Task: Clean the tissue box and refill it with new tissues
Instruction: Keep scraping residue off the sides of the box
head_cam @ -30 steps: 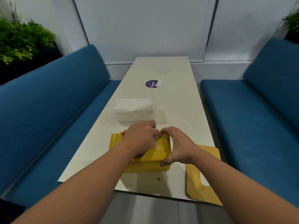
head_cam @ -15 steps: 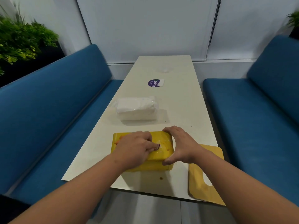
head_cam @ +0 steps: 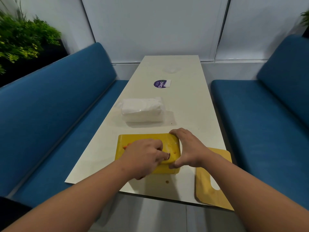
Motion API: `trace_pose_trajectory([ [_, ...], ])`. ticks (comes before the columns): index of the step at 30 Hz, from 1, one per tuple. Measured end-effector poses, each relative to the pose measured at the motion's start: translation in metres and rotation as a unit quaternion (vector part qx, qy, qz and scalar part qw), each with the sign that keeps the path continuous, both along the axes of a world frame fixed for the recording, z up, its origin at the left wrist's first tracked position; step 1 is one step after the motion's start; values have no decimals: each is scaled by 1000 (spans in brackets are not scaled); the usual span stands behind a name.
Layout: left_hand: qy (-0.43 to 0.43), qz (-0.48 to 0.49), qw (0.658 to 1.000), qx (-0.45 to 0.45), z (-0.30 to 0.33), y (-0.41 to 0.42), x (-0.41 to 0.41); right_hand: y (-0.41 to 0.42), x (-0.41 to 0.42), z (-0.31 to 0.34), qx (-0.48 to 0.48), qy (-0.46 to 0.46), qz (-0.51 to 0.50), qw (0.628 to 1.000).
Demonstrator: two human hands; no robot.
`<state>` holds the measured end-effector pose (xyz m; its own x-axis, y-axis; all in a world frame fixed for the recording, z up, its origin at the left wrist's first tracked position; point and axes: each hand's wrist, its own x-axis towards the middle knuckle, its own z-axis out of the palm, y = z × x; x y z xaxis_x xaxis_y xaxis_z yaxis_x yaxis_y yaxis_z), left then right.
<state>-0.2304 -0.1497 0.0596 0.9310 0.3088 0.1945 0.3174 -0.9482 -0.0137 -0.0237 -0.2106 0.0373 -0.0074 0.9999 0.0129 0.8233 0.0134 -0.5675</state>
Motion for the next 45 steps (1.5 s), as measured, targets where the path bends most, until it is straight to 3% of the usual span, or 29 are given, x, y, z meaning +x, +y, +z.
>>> trace_pose_trajectory([
  [5, -30, 151, 988, -30, 8, 17, 19, 0, 1, 0, -7, -5, -4, 1000],
  [10, -37, 43, 998, -7, -3, -1, 1, 0, 1, 1, -8, -6, 7, 1000],
  [12, -51, 54, 997, -9, -6, 1, -13, 0, 1, 2, -9, -5, 6, 1000],
  [19, -105, 258, 960, 15, -13, -6, -38, 1, 2, 0, -12, 0, 8, 1000],
  [27, -84, 188, 978, 21, -15, -31, -10, 3, 3, -3, -4, -3, 7, 1000],
  [29, -70, 245, 967, 10, -12, -18, -26, 3, 4, -5, -10, 0, 7, 1000],
  [32, -62, 386, 920, -8, -5, 6, -45, 3, 5, -5, -9, 6, 2, 1000],
  [35, -82, 454, 886, -35, 0, 18, -47, 2, 4, -5, -10, 7, -1, 1000],
  [40, -136, 504, 849, -79, -4, 35, -56, 2, 4, -5, -8, 4, 4, 1000],
  [45, -131, 474, 865, -96, -6, 34, -45, 2, 3, -6, -8, 4, 0, 1000],
])
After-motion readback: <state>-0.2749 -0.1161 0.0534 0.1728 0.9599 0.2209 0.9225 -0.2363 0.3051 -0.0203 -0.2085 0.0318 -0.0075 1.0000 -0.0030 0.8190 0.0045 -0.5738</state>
